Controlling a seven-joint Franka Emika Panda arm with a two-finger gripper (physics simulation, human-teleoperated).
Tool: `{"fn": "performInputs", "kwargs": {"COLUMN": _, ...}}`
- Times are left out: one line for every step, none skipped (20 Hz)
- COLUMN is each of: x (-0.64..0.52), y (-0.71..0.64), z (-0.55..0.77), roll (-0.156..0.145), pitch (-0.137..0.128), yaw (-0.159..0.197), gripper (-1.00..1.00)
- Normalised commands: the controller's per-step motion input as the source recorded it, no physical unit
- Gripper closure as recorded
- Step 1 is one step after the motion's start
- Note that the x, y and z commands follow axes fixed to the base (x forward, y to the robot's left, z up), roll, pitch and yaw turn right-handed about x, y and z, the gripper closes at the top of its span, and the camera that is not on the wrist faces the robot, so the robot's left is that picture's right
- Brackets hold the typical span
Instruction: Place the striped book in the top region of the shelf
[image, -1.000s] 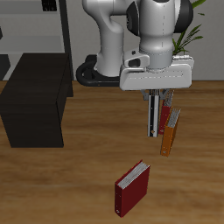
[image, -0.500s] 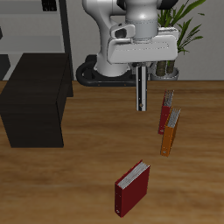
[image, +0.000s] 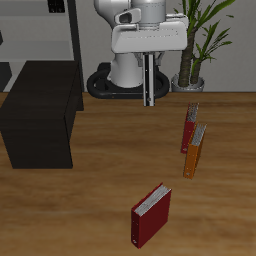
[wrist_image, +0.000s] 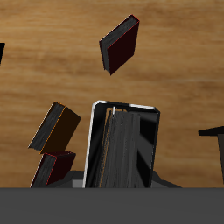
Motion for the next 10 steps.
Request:
{"fn": "performInputs", "kwargs": {"x": -0.09, "y": -0.09, "z": 0.0, "roll": -0.015, "pitch": -0.008, "yaw": 0.006, "gripper": 1.0}}
{"fn": "performInputs", "kwargs": {"x": -0.39, "y": -0.3, "z": -0.24, "roll": -0.043, "pitch": 0.035, "yaw": 0.031, "gripper": 1.0}}
{"fn": "performInputs", "kwargs": {"x": -0.12, "y": -0.19, "z": -0.17, "roll": -0.036, "pitch": 0.057, "yaw": -0.009, "gripper": 1.0}}
{"fn": "performInputs", "kwargs": {"x": -0.13, "y": -0.24, "z": -0.32, "roll": -0.074, "pitch": 0.139, "yaw": -0.053, "gripper": 1.0}}
{"fn": "performInputs", "kwargs": {"x": -0.15, "y": -0.16, "z": -0.3, "roll": -0.077, "pitch": 0.092, "yaw": 0.05, "gripper": 1.0}}
{"fn": "performInputs", "kwargs": {"x": -0.19, "y": -0.13, "z": -0.3, "roll": -0.003, "pitch": 0.082, "yaw": 0.043, "gripper": 1.0}}
{"fn": "performInputs", "kwargs": {"x": -0.25, "y": -0.11, "z": -0.3, "roll": -0.097, "pitch": 0.023, "yaw": 0.042, "gripper": 1.0}}
{"fn": "performInputs", "kwargs": {"x": -0.19, "y": -0.18, "z": -0.19, "roll": -0.06, "pitch": 0.076, "yaw": 0.021, "gripper": 1.0}}
{"fn": "performInputs", "kwargs": {"x": -0.23, "y": -0.11, "z": -0.22, "roll": -0.065, "pitch": 0.071, "yaw": 0.029, "gripper": 1.0}}
{"fn": "performInputs", "kwargs": {"x": -0.23, "y": -0.05, "z": -0.22, "roll": -0.054, "pitch": 0.035, "yaw": 0.098, "gripper": 1.0}}
